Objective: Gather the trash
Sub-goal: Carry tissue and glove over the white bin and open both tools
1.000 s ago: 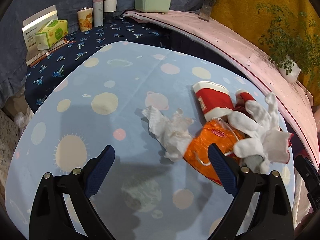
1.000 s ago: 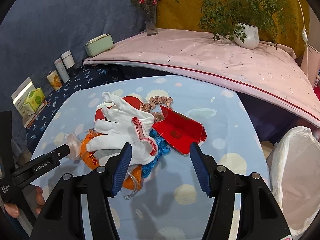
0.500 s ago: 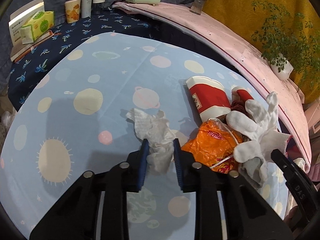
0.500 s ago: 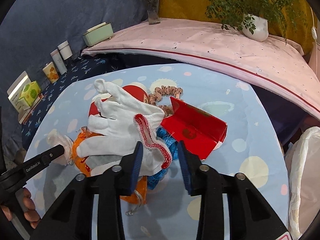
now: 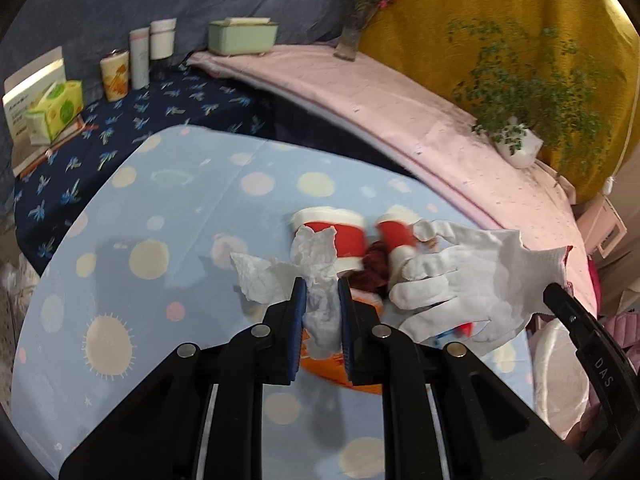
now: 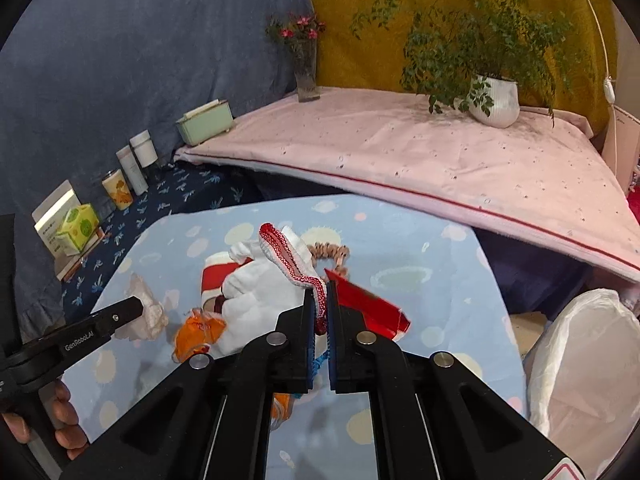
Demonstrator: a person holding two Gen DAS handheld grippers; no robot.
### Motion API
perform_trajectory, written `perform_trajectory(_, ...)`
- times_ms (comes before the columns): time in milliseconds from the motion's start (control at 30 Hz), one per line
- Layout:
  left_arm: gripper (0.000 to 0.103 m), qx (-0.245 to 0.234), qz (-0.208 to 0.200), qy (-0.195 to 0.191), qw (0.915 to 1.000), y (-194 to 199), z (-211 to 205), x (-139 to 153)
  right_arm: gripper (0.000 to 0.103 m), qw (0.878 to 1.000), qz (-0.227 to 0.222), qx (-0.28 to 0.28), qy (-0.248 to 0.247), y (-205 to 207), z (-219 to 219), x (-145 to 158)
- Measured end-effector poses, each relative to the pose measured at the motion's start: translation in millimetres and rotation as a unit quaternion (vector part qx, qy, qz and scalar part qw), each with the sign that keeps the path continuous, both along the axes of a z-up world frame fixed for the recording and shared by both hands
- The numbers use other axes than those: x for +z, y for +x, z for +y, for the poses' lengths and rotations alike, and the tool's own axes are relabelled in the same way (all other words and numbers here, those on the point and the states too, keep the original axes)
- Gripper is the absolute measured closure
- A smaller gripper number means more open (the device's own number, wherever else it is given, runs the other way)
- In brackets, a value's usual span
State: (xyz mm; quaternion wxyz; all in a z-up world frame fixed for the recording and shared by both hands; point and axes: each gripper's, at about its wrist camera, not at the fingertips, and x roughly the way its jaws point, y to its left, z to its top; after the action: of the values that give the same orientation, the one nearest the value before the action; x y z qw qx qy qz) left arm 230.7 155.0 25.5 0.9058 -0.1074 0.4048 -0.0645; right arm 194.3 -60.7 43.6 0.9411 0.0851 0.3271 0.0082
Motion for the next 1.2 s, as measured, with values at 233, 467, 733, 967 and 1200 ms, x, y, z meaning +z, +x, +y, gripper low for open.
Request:
perform_trajectory(233,0.088,-0.066,-0.037,-0.003,0.9971,-14,-61,46,0.098,0.998,-0.045,-0.042,-0.012,-28,-48,46)
perform_trajectory(467,0.088,-0.165,-0.047,-0.035,0.9845,-35,-142,76,0.098,0.993,-0.063,-0.102,-0.007,-65,-115,62)
perform_trajectory(733,0.088,-0.261,-0.04,-0.041,0.9636,-68,-238,81,0.098,0.983,-0.056,-0.173,0.007,-110,-193,54)
perform_trajectory(967,0.087,-0.309,-0.022,-0.028,0.9504,-88,-300,65,0.098,0.975,-0.041,-0.216,0.02,-143,-240,35)
perform_trajectory(1200,0.061,-0.327,-0.013,-0.017,0.9446,-98,-332,51,0.094,0.971,-0.026,-0.235,0.028,-155,-261,20)
